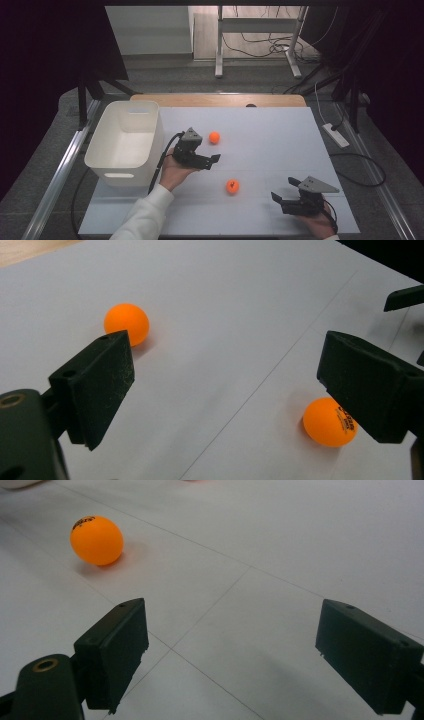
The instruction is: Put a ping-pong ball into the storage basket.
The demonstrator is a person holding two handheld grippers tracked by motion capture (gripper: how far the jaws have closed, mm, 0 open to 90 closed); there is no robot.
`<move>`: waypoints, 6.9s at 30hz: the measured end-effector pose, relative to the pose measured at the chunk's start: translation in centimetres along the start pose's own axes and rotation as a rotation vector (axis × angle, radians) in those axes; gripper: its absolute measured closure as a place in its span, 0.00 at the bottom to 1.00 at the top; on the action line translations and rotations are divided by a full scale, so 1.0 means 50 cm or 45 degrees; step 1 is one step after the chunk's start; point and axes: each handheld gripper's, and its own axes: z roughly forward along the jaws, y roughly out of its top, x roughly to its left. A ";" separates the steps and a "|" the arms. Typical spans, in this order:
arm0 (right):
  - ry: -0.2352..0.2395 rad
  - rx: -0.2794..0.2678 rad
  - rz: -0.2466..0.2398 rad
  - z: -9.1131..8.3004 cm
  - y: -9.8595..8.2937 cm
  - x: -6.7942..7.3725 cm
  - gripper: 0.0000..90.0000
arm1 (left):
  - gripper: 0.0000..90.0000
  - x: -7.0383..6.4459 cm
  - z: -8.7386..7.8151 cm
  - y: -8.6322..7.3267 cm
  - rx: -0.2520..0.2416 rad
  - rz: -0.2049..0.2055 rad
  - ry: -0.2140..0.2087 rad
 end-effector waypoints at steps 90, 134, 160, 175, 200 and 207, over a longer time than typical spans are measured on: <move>-0.019 0.003 -0.032 0.003 -0.001 0.000 0.16 | 0.14 0.128 0.186 0.039 0.160 -0.065 0.148; -0.031 -0.007 -0.040 -0.001 0.001 -0.002 0.16 | 0.56 0.138 0.199 0.051 0.193 -0.086 0.083; -0.042 -0.005 -0.040 0.000 0.001 -0.002 0.16 | 0.56 0.129 0.149 0.040 0.136 -0.099 0.054; -0.051 -0.011 -0.035 0.000 0.003 -0.002 0.16 | 0.56 0.110 0.111 0.035 0.068 -0.099 -0.002; -0.065 -0.030 -0.029 -0.003 0.005 -0.005 0.16 | 0.56 0.077 0.052 0.027 0.013 -0.040 -0.030; -0.064 -0.032 -0.030 -0.003 0.005 -0.005 0.16 | 0.56 0.066 0.037 0.029 -0.007 -0.027 -0.049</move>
